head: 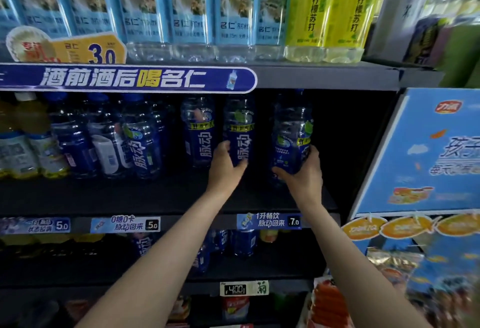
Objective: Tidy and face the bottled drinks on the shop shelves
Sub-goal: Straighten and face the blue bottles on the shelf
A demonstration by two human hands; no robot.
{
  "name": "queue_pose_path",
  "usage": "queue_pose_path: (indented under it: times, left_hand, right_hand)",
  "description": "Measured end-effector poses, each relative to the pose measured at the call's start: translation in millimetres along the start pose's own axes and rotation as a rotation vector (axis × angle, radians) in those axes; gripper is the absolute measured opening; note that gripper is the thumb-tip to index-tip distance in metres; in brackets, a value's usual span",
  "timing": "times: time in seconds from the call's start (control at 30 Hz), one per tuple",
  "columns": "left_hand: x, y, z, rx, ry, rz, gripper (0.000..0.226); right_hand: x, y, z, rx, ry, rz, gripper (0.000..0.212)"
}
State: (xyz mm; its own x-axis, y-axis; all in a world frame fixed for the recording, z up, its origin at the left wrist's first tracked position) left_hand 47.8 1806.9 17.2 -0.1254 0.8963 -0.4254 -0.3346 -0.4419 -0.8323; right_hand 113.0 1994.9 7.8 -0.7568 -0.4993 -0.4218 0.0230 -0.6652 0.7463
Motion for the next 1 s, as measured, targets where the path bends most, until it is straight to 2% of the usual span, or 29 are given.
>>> queue_pose_path:
  times: [0.1,0.27,0.4,0.53,0.63,0.77,0.9,1.0]
  left_hand:
    - [3.5,2.4,10.0,-0.050,-0.019,0.029,0.070]
    - [10.4,5.1,29.8,-0.130,-0.079,0.023,0.089]
    - [18.2,15.2,46.7,-0.167,-0.069,-0.003,0.100]
    - [27.0,20.6,51.1,-0.202,-0.090,-0.035,0.097]
    - [22.4,22.1,50.0,-0.164,-0.146,0.019,0.087]
    - [10.9,20.8,45.6,-0.105,-0.170,0.082,0.086]
    - [0.3,21.1,28.0,-0.113,-0.108,0.108,0.097]
    - [-13.1,24.2,12.8,-0.106,-0.050,0.073,0.094]
  right_hand:
    - [12.2,-6.4,15.0,0.076,0.034,-0.046,0.094]
    - [26.7,-9.9,31.1,0.047,0.082,-0.059,0.092]
    - [32.8,-16.7,40.3,0.054,0.109,-0.070,0.094]
    - [38.4,-13.0,38.6,0.121,0.067,-0.147,0.093]
    - [41.7,-9.3,34.5,0.174,0.029,-0.225,0.095]
    - [46.4,-5.2,35.8,0.186,0.020,-0.275,0.092]
    - [47.8,0.2,35.8,0.200,0.030,-0.270,0.087]
    - [47.1,-1.3,32.5,0.262,0.071,-0.143,0.086]
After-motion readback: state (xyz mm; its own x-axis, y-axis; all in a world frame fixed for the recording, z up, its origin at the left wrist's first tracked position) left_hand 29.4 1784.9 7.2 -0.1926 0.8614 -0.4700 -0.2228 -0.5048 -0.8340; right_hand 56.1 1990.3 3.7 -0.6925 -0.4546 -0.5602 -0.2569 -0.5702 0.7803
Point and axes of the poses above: each hand's wrist, its own z-axis towards the middle knuckle, its own x-axis out of the palm, y = z × x, the point moved 7 cm from there along z, towards the middle knuckle, and after that the axes turned 3 degrees about -y, right-handed, at the moved point
